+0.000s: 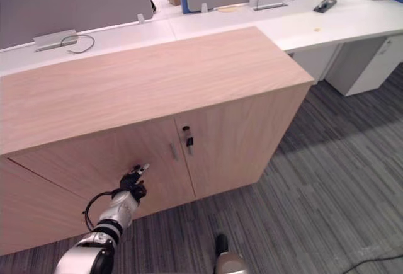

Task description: Walk over to the cabinet, pick up the folder, carry it to the office cabinet, place the folder inside the office cabinet, then close the office cabinet door

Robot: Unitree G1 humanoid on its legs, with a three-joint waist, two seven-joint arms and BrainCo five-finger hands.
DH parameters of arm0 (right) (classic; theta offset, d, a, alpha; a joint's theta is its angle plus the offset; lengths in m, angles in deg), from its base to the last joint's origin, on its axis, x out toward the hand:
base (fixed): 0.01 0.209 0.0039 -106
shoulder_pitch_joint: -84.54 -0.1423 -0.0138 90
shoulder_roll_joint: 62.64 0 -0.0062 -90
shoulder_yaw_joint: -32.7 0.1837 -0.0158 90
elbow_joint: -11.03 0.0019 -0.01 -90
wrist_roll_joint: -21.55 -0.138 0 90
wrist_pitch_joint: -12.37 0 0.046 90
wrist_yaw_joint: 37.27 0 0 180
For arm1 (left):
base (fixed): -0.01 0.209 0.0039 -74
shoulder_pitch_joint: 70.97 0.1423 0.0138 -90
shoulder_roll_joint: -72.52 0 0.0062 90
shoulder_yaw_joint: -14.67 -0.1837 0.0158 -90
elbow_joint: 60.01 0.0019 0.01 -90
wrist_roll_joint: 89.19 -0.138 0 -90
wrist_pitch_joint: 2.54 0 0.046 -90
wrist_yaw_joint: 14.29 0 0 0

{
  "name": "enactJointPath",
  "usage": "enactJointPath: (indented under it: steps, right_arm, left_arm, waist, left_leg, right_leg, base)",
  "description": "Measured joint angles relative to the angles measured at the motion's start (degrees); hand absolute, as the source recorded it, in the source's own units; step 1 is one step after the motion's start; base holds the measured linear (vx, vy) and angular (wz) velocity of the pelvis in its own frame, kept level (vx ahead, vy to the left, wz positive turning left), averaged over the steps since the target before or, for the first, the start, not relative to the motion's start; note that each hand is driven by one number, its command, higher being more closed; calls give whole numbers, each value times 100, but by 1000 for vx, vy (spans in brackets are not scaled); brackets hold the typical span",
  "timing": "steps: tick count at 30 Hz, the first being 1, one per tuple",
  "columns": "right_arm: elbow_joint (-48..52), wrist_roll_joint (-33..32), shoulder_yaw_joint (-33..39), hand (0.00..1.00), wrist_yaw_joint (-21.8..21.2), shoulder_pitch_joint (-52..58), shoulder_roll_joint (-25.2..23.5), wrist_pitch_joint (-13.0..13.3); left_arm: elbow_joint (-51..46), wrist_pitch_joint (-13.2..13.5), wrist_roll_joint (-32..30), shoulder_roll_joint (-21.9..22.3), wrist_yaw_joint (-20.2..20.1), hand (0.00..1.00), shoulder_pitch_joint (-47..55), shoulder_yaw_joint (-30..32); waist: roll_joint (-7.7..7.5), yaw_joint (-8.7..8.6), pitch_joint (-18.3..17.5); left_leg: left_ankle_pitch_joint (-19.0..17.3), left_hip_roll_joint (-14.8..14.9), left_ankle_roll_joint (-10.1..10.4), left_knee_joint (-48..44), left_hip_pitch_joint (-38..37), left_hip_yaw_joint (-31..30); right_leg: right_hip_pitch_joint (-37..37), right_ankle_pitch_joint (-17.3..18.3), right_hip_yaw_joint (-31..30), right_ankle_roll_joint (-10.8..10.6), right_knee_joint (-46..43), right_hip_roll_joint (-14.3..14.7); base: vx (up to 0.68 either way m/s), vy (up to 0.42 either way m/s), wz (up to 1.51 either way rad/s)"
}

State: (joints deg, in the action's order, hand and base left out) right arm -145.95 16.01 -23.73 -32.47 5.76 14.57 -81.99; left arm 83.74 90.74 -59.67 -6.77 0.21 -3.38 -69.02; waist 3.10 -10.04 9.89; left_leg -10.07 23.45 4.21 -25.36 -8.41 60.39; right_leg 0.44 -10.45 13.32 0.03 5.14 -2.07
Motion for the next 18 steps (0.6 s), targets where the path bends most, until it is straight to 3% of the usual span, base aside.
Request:
enactJointPath:
  steps: [4, 5, 6, 7, 8, 9, 11, 12, 14, 18]
  right_arm:
    - [6, -1, -283, 0, 83, 2, 11, 6]
    - [7, 0, -481, 0, 101, -9, 46, 7]
    - [21, 8, -657, 0, 107, -24, 109, 24]
    - [60, 4, -649, 0, 111, -25, 115, 41]
    - [173, 3, -649, 0, 112, -27, 125, 98]
    - [227, 3, -656, 0, 110, -30, 139, 133]
    - [210, 4, -653, 0, 87, -14, 171, 145]
    - [213, 4, -652, 0, 74, -31, 181, 145]
    - [331, 3, -662, 0, -5, -25, 112, 144]
    - [391, -24, -661, 0, -14, -42, 103, 146]
  left_arm:
    - [-503, 186, -35, 101, 149, 0, 339, 208]
    - [-851, 262, -153, 173, 156, 0, 626, 295]
    - [-1126, 349, -243, 216, 160, 0, 942, 385]
    - [-1216, 389, -261, 232, 166, 0, 1107, 435]
    - [-1267, 453, -264, 240, 149, 0, 1416, 472]
    - [-1265, 455, -258, 252, 136, 0, 1565, 482]
    - [-1205, 454, -140, 408, -178, 0, 2056, 414]
    - [-1174, 455, -48, 436, -299, 0, 2178, 416]
    - [-797, 436, 220, 475, -559, 0, 2506, 447]
    - [-187, 350, 246, 480, -796, 0, 2954, 671]
  waist:
    - [0, 34, 0]
    - [10, 120, -2]
    - [22, 245, -15]
    - [32, 334, -26]
    - [78, 429, -55]
    - [101, 473, -65]
    - [145, 518, -98]
    - [194, 543, -136]
    - [137, 633, -183]
    - [97, 666, -257]
  left_leg:
    - [-87, -36, -28, -1, 26, -218]
    - [-160, -174, -112, -9, 194, -823]
    - [-209, -454, -203, 5, 434, -1860]
    - [-191, -584, -205, 27, 503, -2399]
    - [-167, -814, -174, 85, 650, -3415]
    - [-161, -920, -159, 117, 700, -3799]
    - [-294, -1388, -12, 598, 699, -5206]
    - [-319, -1446, 193, 779, 658, -5374]
    - [-233, -1690, 48, 1094, 590, -5339]
    - [-147, -1881, 49, 1578, 413, -5338]
  right_leg:
    - [-21, 15, -16, 19, 4, 15]
    - [-17, 28, -129, 38, 7, 37]
    - [-13, 28, -326, 38, 7, 64]
    - [3, 27, -442, 37, 6, 88]
    - [43, 5, -601, 7, 5, 109]
    - [63, -18, -620, -23, 3, 98]
    - [107, -79, -637, -120, 6, -30]
    - [146, -97, -639, -147, 7, -27]
    - [222, -67, -705, -250, 8, -200]
    - [284, -57, -719, -294, 8, -365]
  base:
    - [-2, 44, -4]
    - [-46, 75, -41]
    - [-49, 82, -62]
    - [-40, 75, -89]
    - [3, 43, -72]
    - [10, 65, -47]
    - [0, 125, 4]
    - [-10, 141, -2]
    - [-4, 134, -4]
    - [50, 104, 5]
